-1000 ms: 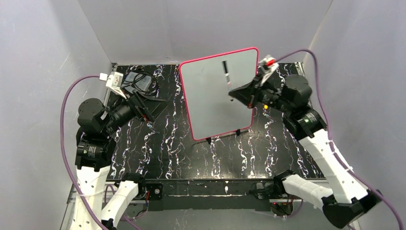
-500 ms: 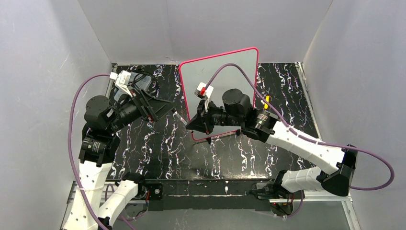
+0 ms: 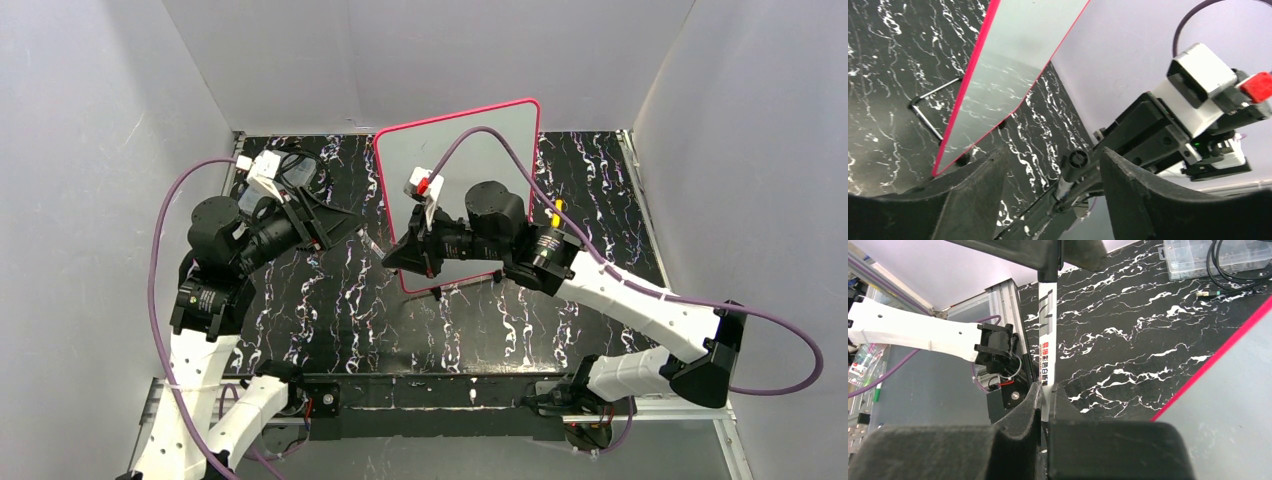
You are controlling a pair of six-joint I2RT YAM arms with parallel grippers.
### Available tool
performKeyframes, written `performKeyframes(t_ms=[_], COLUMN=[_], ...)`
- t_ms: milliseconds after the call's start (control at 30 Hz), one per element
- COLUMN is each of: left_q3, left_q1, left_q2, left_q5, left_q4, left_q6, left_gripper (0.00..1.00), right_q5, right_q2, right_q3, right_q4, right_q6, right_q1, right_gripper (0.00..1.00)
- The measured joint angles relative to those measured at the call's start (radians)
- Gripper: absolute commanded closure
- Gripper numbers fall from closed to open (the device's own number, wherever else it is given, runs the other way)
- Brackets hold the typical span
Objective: Write a sentence on the whiteboard
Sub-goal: Open the whiteboard marker at the center of the board.
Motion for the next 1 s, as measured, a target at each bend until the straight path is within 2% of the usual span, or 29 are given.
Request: performKeyframes(t_ms=[67,133,233,300,400,467,533,600,700,1000], left_q3=[-0.005,-0.013,-0.02,-0.028,-0.041,-0.05,-0.068,-0.092,-0.128,-0.194], left_q1=[0.0,0.0,0.0,-0.005,-0.005,-0.005,-0.005,-0.005,-0.005,-0.005], left_q2=[0.001,-0.002,-0.003,-0.006,-0.013,-0.021,-0.032,-0.045,-0.061,-0.089], left_q5=[-0.011,-0.02,-0.023,-0.022,-0.025,-0.029,-0.032,-0.033,-0.034,-0.034], left_q4=[-0.002,-0.005,-0.005,-0.002,0.009,0.009,0.016,0.03,0.05,0.129], left_q6=[0.003,-0.002,-0.006,-0.015,-0.034,-0.042,-0.063,-0.092,-0.132,-0.238], left_gripper=[0.56,0.77,1.0,1.0,1.0,1.0,1.0,1.0,1.0,1.0], right_q5=[-0.01,-0.021,-0.021,-0.016,-0.003,0.003,0.003,0.002,-0.005,-0.041], right_q2=[0.007,0.015,0.025,0.026,0.023,0.005,-0.018,-0.031,-0.029,0.042], right_q3=[0.008,0.011,0.013,0.013,0.006,-0.032,-0.077,-0.104,-0.124,-0.131], right_q4=[0.0,-0.002,-0.018,-0.031,-0.023,0.021,0.076,0.133,0.215,0.364], right_q6=[0.0,0.0,0.0,-0.001,0.005,0.031,0.055,0.076,0.107,0.174], right_q1=[0.006,0.009,0.013,0.013,0.013,0.013,0.013,0.013,0.013,0.027], right_gripper=[0.99,0.99,0.99,0.97,0.57,0.39,0.32,0.28,0.28,0.64])
